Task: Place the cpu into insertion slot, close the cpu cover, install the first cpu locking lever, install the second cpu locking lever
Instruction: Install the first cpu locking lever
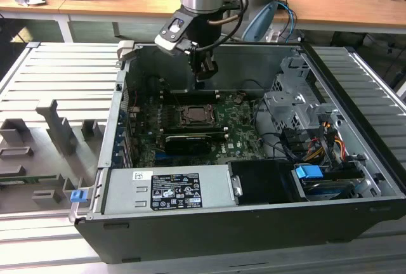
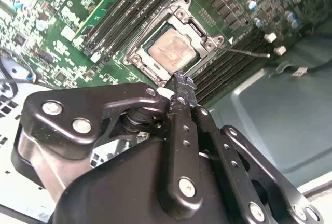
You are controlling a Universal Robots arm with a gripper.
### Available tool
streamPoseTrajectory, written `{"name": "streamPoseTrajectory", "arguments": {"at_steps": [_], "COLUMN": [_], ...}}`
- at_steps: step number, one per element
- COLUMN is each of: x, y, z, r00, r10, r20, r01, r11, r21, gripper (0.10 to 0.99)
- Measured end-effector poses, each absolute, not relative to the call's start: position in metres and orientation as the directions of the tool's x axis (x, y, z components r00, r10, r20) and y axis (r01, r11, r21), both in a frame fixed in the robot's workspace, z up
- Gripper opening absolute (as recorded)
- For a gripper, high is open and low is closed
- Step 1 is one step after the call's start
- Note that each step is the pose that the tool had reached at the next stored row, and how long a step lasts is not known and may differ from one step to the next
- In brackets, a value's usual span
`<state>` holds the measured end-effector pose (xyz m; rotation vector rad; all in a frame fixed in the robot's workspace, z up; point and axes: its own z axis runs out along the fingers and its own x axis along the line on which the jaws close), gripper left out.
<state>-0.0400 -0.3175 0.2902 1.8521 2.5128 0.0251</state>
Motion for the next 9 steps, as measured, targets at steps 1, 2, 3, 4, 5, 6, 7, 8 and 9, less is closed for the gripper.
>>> {"name": "streamPoseTrajectory", "arguments": {"at_steps": [1, 2, 3, 4, 5, 6, 7, 8, 9], "x": [-0.0401, -0.0400, -0.0400, -0.0400, -0.0400, -0.0401, -0.0401, -0.0401, -0.0401], "y": [-0.3175, -0.3174, -0.3174, -0.3174, -0.3174, -0.3175, -0.3174, -0.3174, -0.3175], "z": [0.2902, 0.2902, 0.2902, 0.2902, 0.2902, 0.2902, 0.2902, 0.2902, 0.2902], "r00": [-0.343, -0.351, -0.358, -0.364, -0.370, -0.378, -0.384, -0.399, -0.407], "r10": [0.939, 0.936, 0.934, 0.931, 0.929, 0.926, 0.923, 0.917, 0.913], "r20": [-0.009, -0.011, -0.011, -0.011, -0.011, -0.011, -0.011, -0.011, -0.011], "r01": [0.939, 0.936, 0.934, 0.931, 0.929, 0.925, 0.923, 0.917, 0.913], "r11": [0.343, 0.351, 0.358, 0.364, 0.370, 0.378, 0.385, 0.399, 0.407], "r21": [0.024, 0.023, 0.023, 0.023, 0.023, 0.023, 0.023, 0.023, 0.023], "gripper": [0.106, 0.106, 0.106, 0.106, 0.106, 0.106, 0.106, 0.106, 0.106]}}
